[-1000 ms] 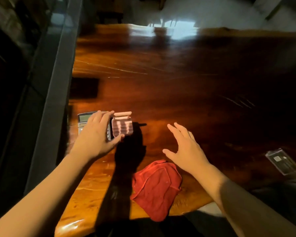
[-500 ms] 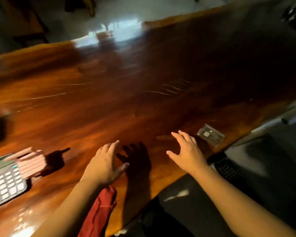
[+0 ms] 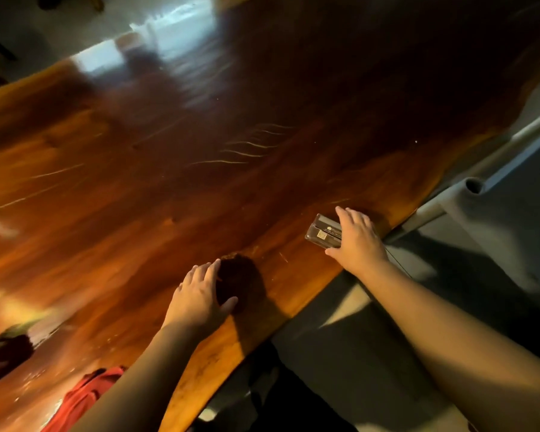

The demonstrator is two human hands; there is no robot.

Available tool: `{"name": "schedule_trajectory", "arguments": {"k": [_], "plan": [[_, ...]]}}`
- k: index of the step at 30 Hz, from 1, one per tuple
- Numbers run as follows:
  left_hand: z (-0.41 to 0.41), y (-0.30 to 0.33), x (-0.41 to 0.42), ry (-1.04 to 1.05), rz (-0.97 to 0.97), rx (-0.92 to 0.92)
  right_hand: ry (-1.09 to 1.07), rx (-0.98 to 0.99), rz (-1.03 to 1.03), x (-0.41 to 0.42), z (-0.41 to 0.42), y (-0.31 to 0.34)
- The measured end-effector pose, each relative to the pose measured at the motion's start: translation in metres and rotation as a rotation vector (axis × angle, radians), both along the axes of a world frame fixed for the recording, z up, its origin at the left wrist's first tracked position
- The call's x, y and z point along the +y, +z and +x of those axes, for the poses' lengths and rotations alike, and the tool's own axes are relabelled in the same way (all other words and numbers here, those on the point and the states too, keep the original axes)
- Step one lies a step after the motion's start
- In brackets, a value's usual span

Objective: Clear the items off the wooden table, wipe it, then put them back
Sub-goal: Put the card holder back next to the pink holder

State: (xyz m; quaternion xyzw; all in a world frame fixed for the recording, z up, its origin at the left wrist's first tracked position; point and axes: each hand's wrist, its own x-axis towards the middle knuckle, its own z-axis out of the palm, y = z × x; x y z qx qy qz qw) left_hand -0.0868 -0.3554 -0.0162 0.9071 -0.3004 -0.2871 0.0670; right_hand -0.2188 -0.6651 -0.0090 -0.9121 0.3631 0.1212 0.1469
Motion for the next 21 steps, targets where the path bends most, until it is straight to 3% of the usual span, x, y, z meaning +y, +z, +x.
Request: {"name": "schedule_trajectory", "arguments": {"k": [12,21], "plan": [[0.000,-0.008,0.003,0.036,0.008,-0.028,-0.009,-0.028,0.070,-0.004,0.008,-0.005],[0.005,0.008,0.069,0.141,-0.050,-0.090,0.105,-0.133,0.097,0.060,0.037,0.018]]}}
